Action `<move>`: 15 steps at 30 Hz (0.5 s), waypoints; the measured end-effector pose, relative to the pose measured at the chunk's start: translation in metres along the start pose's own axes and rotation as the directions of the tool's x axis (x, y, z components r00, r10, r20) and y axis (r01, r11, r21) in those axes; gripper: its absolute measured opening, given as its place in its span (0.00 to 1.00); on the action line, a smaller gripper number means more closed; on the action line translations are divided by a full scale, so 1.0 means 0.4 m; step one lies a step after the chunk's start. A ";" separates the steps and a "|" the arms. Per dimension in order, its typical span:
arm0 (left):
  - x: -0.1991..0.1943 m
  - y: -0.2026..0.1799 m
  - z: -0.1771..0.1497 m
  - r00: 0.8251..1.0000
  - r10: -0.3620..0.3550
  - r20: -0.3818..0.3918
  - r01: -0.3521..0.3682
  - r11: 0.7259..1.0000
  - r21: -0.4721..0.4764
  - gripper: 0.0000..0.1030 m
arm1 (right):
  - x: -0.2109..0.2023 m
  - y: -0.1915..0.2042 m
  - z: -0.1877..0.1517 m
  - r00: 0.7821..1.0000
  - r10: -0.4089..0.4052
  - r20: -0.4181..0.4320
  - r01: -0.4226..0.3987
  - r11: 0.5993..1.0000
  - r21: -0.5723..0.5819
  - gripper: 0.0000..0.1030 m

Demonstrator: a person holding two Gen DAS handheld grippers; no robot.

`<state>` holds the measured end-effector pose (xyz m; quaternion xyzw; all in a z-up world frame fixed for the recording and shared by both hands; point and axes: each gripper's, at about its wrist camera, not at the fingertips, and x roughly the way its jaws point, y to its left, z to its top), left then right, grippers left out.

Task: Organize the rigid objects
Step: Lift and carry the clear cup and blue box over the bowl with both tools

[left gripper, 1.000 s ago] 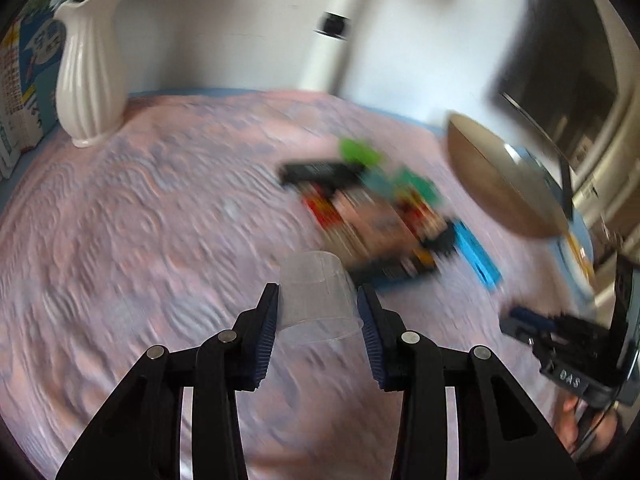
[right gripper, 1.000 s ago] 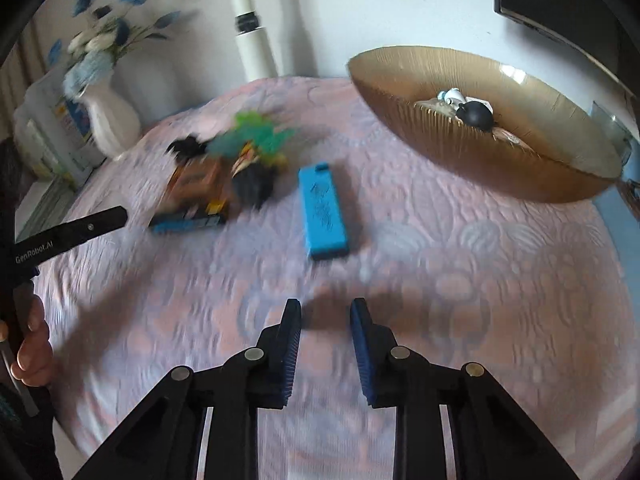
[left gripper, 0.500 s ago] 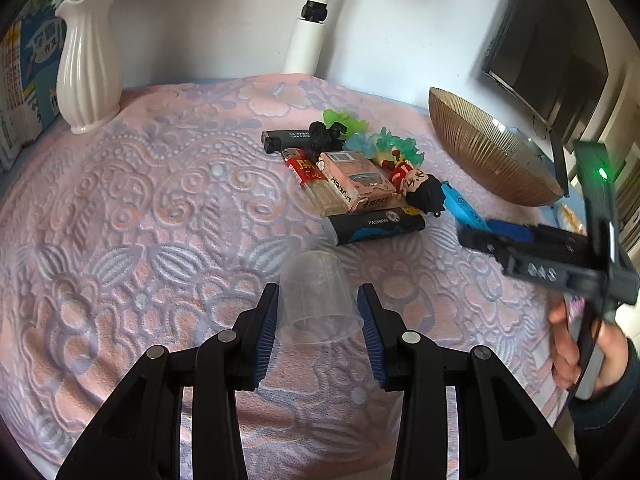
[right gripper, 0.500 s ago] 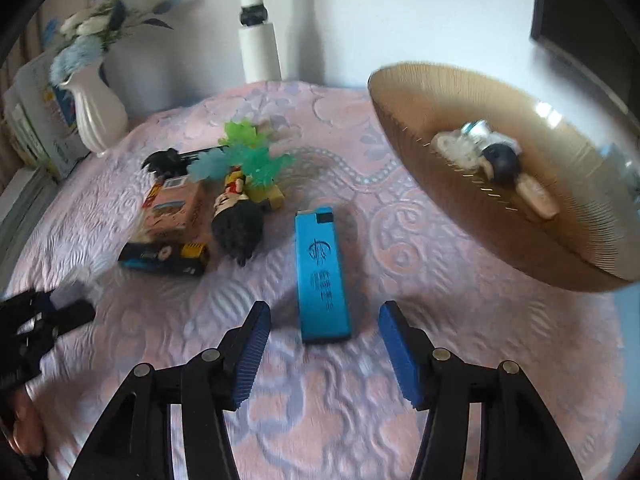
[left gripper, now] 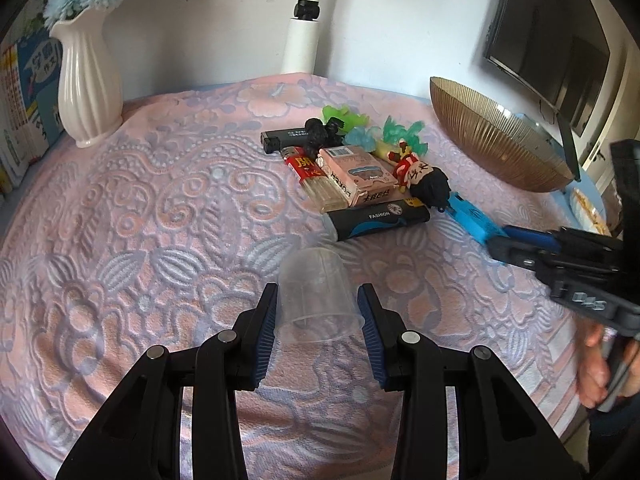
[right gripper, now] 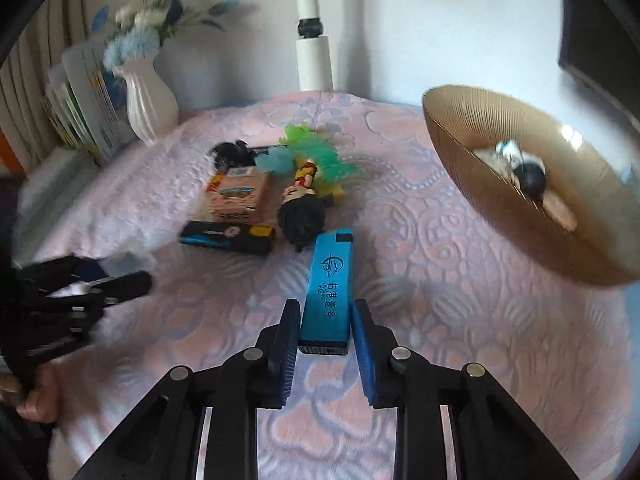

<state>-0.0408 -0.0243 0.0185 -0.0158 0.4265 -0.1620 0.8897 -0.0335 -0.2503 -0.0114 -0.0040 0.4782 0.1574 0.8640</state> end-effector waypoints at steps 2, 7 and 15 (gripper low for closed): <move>0.000 -0.001 0.004 1.000 -0.012 -0.005 0.012 1.000 -0.002 0.35 | -0.020 -0.025 -0.015 0.999 0.048 0.005 -0.049 0.998 0.050 0.23; 0.005 -0.003 0.005 1.000 -0.016 -0.006 0.016 1.000 -0.005 0.35 | -0.052 -0.048 -0.050 1.000 0.016 -0.013 -0.015 1.000 0.028 0.23; 0.006 0.004 0.001 1.000 -0.022 -0.006 0.022 1.000 -0.004 0.35 | 0.014 -0.004 -0.027 0.995 -0.078 -0.068 0.073 0.994 -0.075 0.29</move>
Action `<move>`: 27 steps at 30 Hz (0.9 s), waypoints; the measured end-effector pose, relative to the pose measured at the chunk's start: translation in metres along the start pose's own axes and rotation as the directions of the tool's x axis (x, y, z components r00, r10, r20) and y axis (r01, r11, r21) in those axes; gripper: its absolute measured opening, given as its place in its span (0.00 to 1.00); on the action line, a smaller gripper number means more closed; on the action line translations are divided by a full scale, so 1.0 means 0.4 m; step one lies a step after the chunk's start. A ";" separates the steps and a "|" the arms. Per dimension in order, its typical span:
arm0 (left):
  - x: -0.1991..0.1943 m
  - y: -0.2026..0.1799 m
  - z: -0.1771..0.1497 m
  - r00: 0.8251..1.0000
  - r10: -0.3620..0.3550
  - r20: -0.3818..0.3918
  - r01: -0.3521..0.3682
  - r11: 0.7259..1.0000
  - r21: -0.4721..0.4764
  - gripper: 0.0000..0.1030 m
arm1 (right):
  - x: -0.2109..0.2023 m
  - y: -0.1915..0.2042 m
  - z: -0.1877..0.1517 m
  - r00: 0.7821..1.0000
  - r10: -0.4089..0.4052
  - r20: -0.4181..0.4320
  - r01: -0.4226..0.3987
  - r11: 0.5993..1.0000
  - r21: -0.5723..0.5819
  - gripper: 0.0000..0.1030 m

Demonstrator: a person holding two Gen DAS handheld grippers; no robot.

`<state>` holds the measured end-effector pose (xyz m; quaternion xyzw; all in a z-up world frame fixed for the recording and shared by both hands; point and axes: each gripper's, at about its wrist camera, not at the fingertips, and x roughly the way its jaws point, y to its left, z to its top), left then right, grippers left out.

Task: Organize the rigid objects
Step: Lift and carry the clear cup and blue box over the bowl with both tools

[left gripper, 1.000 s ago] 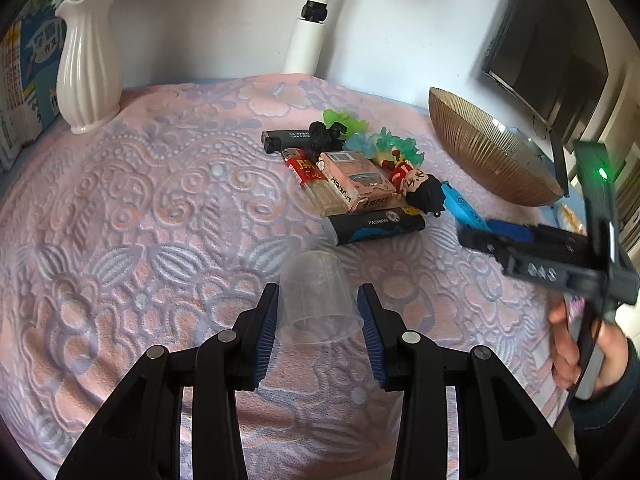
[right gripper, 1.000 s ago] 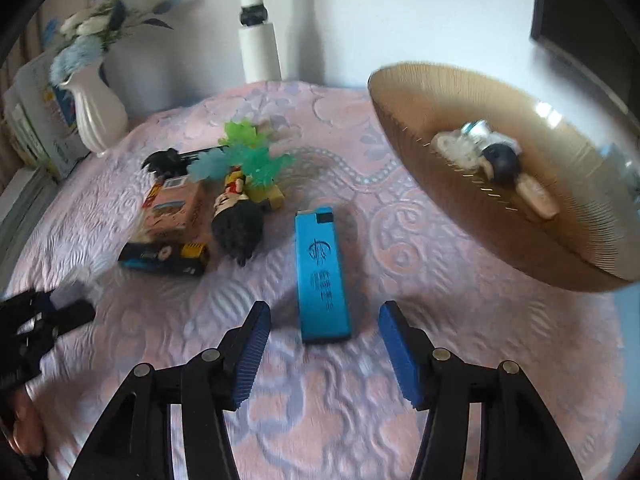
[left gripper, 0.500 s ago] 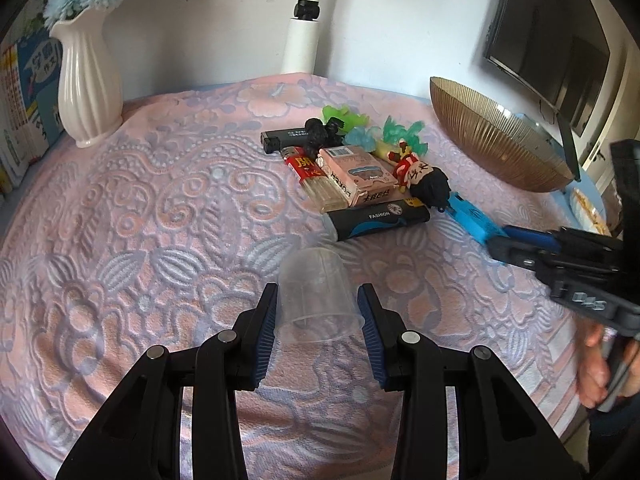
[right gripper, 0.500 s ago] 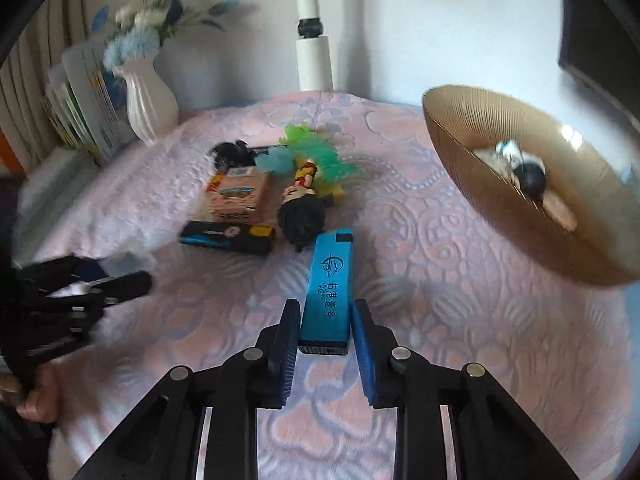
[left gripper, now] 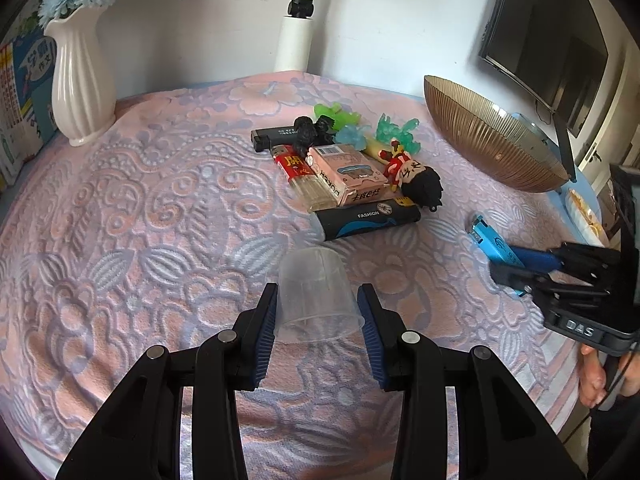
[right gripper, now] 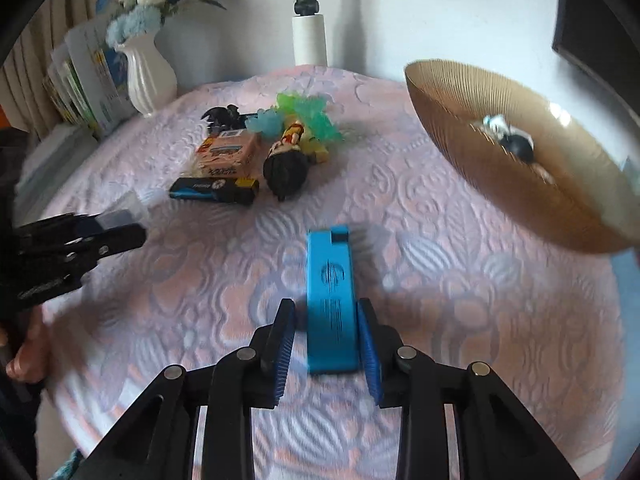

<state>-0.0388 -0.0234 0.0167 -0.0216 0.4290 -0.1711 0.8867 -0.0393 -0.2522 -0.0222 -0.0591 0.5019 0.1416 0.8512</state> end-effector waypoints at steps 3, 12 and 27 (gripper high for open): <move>0.001 -0.004 -0.001 1.000 0.008 -0.004 -0.008 1.000 0.008 0.35 | 0.002 0.028 0.010 1.000 -0.014 0.001 0.014 0.999 -0.049 0.23; -0.040 -0.101 0.077 0.998 -0.046 0.049 0.041 0.995 0.096 0.35 | -0.139 -0.063 0.041 0.970 0.200 0.136 -0.211 0.975 0.075 0.23; 0.116 -0.496 0.366 0.985 -0.159 0.065 0.135 0.951 0.279 0.35 | -0.302 -0.445 0.146 0.981 -0.153 0.117 0.110 0.945 0.308 0.23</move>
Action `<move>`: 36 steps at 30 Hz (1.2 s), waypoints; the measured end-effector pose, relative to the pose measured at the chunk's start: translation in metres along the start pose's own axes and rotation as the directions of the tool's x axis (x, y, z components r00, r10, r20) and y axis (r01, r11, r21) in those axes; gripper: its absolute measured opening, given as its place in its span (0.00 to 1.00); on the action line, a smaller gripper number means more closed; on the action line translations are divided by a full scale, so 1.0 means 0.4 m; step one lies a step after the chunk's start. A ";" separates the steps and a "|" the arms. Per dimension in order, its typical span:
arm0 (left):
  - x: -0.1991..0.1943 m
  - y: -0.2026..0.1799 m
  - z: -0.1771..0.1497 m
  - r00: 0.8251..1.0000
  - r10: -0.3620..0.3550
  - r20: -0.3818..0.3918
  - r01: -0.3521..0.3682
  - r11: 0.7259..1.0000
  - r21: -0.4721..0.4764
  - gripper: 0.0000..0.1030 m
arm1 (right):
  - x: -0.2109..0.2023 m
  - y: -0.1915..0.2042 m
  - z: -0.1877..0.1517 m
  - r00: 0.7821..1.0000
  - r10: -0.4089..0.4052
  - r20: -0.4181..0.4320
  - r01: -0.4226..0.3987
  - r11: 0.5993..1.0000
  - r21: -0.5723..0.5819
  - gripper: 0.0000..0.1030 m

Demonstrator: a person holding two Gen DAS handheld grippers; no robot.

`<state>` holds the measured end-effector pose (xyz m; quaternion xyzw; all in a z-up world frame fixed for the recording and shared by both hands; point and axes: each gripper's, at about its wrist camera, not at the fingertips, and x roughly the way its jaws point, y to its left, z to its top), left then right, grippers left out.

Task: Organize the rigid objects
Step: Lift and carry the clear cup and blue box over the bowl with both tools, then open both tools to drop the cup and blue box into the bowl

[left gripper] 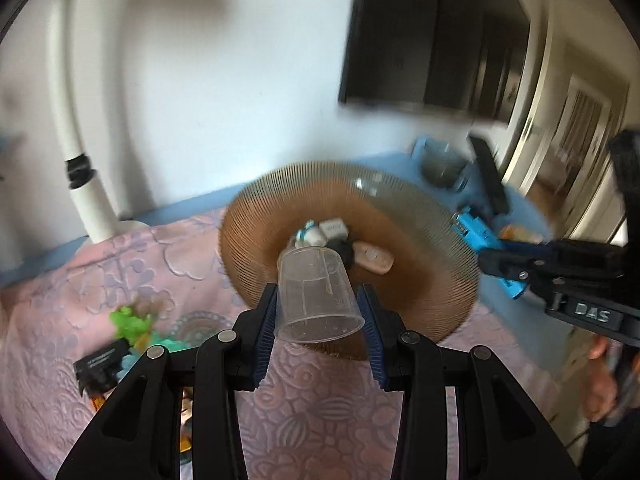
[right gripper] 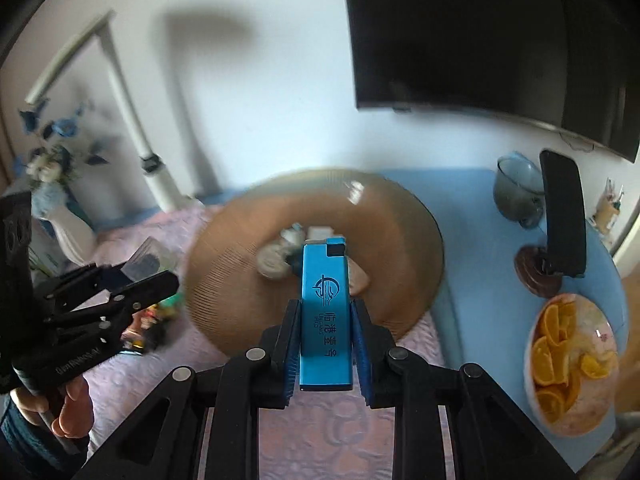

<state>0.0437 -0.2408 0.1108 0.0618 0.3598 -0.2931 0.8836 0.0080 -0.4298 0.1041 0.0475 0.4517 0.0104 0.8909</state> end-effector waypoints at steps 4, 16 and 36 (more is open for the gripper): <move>0.056 -0.036 -0.004 0.998 -0.005 -0.060 0.008 0.999 0.050 0.35 | 0.056 0.002 -0.009 0.996 -0.009 -0.084 0.006 0.999 -0.038 0.23; 0.080 -0.045 -0.010 0.998 0.011 -0.068 -0.008 0.999 0.050 0.70 | 0.122 0.001 -0.011 0.985 -0.001 -0.173 0.004 1.000 0.017 0.25; -0.388 0.324 -0.214 0.957 0.254 0.138 -0.196 0.922 -0.335 0.74 | -0.070 0.257 -0.038 0.980 0.198 0.039 -0.194 0.977 -0.083 0.55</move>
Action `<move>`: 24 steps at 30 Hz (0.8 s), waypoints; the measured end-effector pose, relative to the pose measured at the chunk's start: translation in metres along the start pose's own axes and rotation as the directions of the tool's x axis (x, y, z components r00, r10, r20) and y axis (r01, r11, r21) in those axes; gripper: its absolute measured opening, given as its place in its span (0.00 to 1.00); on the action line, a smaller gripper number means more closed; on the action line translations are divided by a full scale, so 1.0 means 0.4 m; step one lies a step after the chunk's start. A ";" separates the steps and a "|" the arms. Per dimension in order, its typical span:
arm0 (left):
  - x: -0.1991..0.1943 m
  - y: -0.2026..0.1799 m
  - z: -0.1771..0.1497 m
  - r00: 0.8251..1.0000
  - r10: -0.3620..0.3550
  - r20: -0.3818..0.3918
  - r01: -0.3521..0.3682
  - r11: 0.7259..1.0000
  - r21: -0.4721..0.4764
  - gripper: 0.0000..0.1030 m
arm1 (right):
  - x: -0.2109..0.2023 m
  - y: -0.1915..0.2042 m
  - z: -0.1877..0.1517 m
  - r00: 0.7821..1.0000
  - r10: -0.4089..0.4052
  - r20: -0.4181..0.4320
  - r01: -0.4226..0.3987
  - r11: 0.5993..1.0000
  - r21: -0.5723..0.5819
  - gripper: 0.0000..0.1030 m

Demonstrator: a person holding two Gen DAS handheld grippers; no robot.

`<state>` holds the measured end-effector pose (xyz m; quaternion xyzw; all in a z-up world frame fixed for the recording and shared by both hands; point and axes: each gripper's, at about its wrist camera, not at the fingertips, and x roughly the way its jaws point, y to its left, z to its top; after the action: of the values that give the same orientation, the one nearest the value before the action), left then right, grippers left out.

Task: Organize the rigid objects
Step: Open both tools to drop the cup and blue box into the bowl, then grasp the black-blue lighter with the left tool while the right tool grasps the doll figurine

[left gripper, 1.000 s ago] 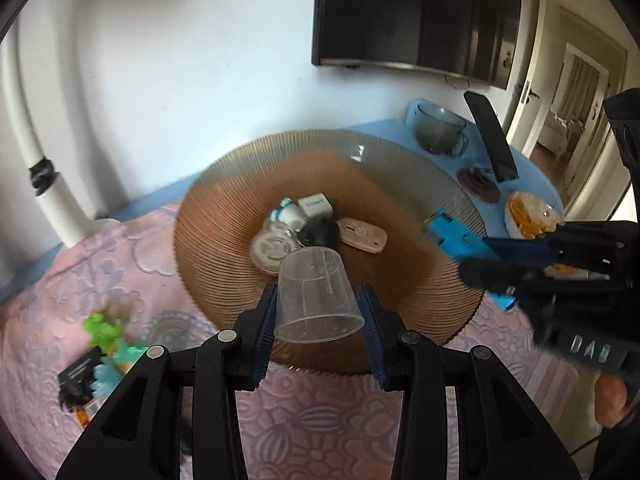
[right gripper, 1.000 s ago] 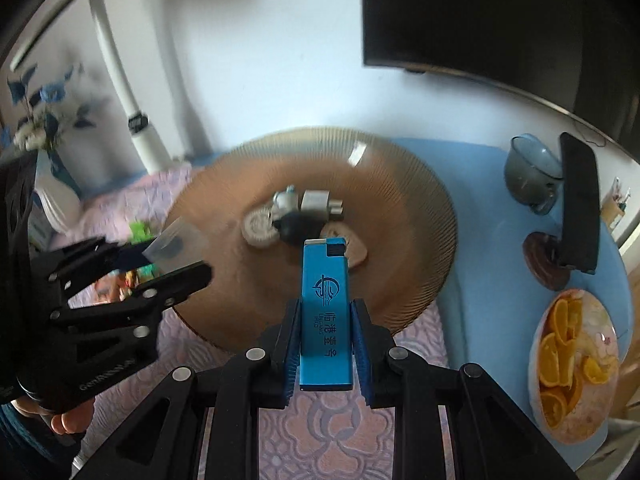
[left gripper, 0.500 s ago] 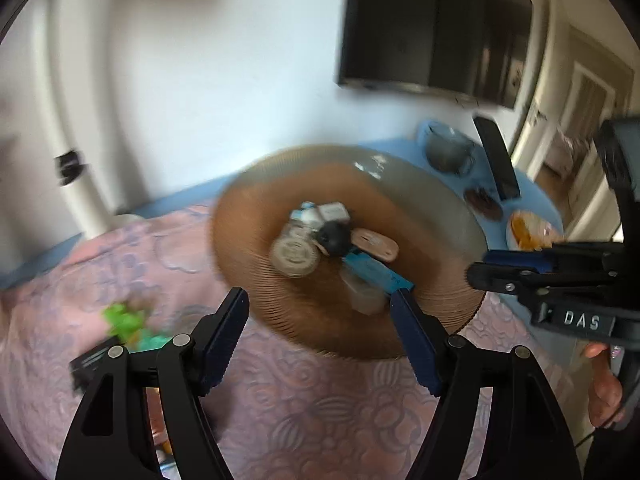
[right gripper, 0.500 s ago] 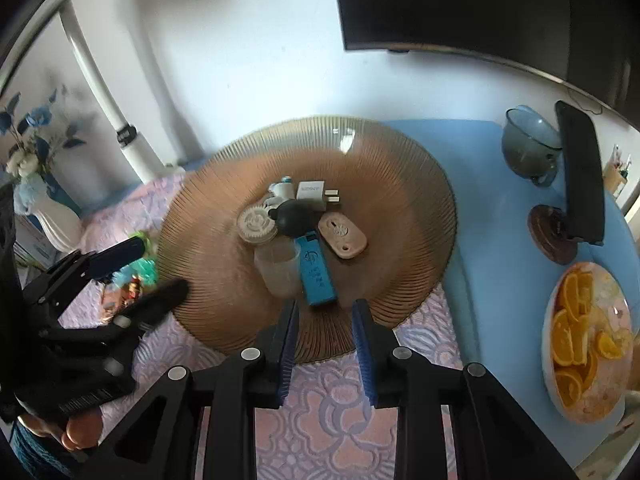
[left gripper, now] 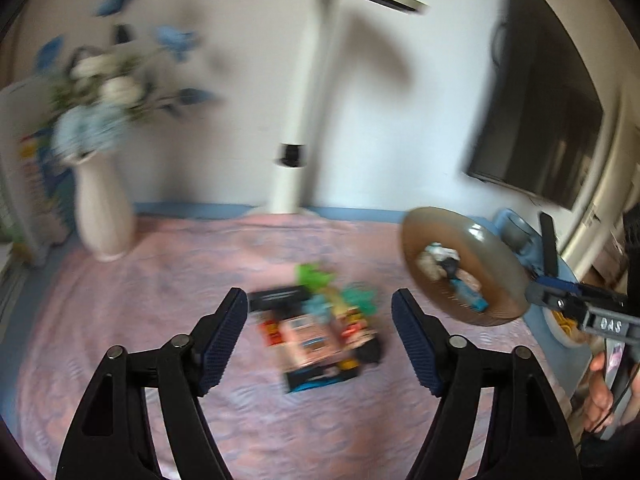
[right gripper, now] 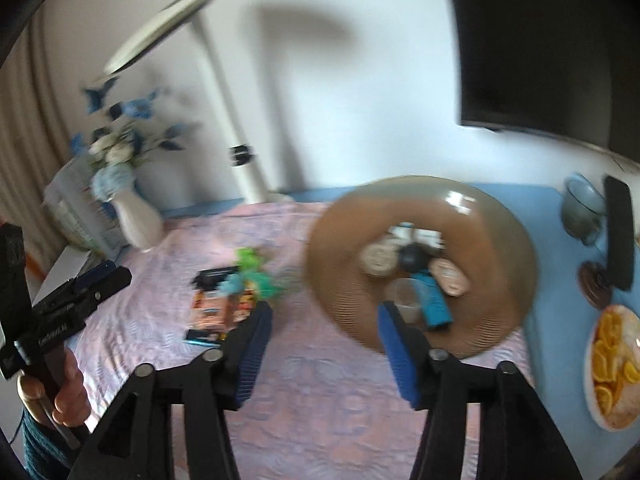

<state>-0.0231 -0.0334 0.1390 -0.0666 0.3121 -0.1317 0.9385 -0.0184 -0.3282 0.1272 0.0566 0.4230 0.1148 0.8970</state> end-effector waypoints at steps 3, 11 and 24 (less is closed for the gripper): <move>-0.003 0.083 -0.044 0.998 0.068 -0.010 -0.069 0.996 -0.057 0.76 | 0.032 0.067 -0.034 0.999 0.048 -0.012 -0.049 0.998 -0.038 0.57; 0.102 0.187 -0.188 0.976 0.171 -0.136 -0.185 0.978 -0.100 0.76 | 0.234 0.164 -0.172 0.984 0.097 -0.151 -0.109 0.992 -0.069 0.57; 0.112 0.177 -0.224 0.980 0.132 -0.147 -0.141 0.989 -0.054 0.78 | 0.306 0.127 -0.219 0.981 0.084 -0.174 -0.090 0.996 -0.027 0.57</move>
<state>-0.0280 0.0173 0.0275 -0.0654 0.3865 -0.0615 0.9179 -0.0187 -0.2477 -0.0095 0.0491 0.4944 0.1658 0.8519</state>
